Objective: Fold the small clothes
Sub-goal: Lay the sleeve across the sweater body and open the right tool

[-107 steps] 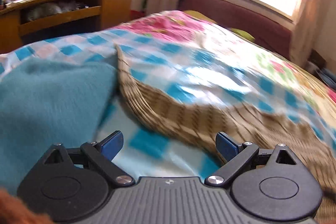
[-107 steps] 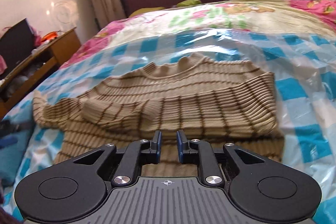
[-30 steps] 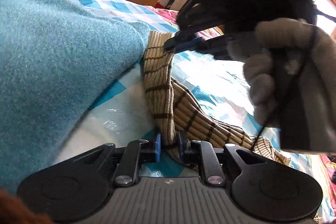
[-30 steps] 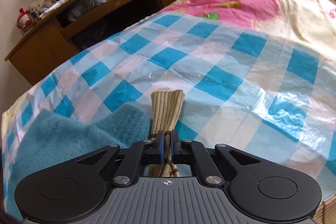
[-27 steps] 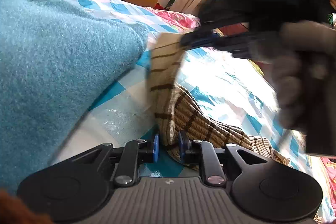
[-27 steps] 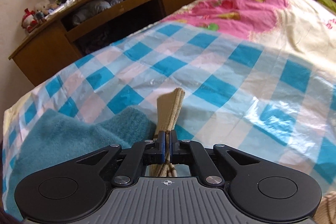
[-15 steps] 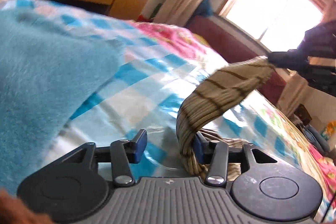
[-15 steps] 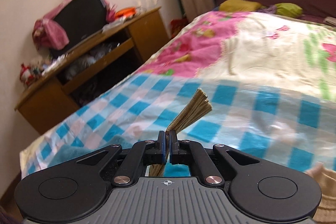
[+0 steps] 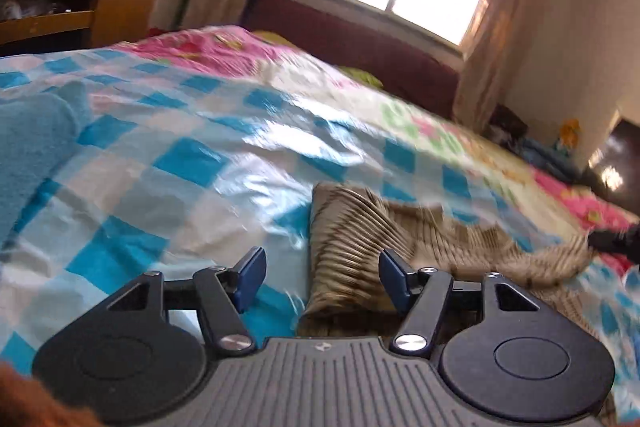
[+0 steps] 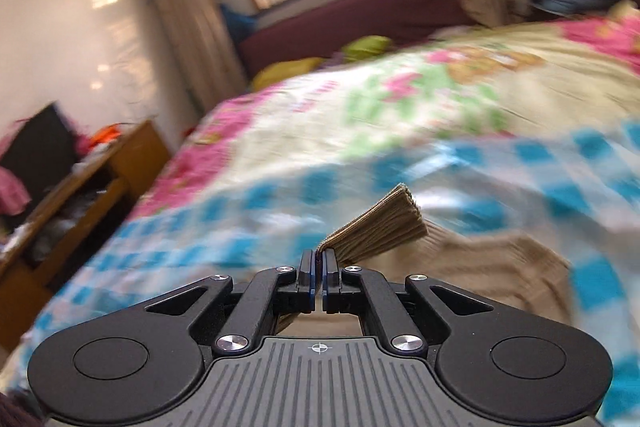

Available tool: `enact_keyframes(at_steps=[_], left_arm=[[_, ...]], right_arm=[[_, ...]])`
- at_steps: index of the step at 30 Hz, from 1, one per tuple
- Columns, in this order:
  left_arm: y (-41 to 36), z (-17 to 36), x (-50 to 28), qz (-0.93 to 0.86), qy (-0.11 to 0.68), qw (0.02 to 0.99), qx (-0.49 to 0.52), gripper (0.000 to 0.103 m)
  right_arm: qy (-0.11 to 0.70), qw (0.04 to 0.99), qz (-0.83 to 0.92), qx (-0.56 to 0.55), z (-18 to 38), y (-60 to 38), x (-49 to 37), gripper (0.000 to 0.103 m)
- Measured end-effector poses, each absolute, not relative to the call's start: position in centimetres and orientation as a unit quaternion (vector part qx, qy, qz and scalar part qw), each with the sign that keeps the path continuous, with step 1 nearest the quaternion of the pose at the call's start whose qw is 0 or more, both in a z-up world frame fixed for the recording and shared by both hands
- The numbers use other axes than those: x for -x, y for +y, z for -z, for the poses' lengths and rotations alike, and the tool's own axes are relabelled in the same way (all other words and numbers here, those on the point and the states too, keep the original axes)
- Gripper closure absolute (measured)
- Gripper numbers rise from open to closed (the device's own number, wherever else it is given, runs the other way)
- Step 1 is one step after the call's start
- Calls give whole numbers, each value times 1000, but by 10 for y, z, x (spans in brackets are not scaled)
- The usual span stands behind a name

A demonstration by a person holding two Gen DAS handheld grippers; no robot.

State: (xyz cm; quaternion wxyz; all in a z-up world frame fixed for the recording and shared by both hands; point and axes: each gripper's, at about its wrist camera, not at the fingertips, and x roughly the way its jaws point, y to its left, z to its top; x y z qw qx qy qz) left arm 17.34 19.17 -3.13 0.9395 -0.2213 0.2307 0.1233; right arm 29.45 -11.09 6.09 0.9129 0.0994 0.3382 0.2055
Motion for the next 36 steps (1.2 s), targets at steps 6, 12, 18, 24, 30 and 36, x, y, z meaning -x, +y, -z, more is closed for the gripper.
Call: enact_keyframes(at_steps=[6,12,18,24,30,36], left_arm=[[184,39,-175,-119,253,935,219,38],[189,41,-177,-120,255,932,226,38],[188,37,-173,-120,246,935,226,38],[190,36,-172,-123,241,934,233,38],[188,33,-171,-120,234,937,229,38],[189,33,-171,-123,232,937,231,38]], right_arm=[[408,893,-146,-125,6,-155,-296,94],[405,879,-142,-207,9,-175,-301,87],[415,862,-120,-266,23,-180,-311,82],[400,871,-93,-270,14,-185,-308,99],[372,878,-100,-285,-4,-198,-300,101],[389,868,-77,-300,10,-205,-308,82]])
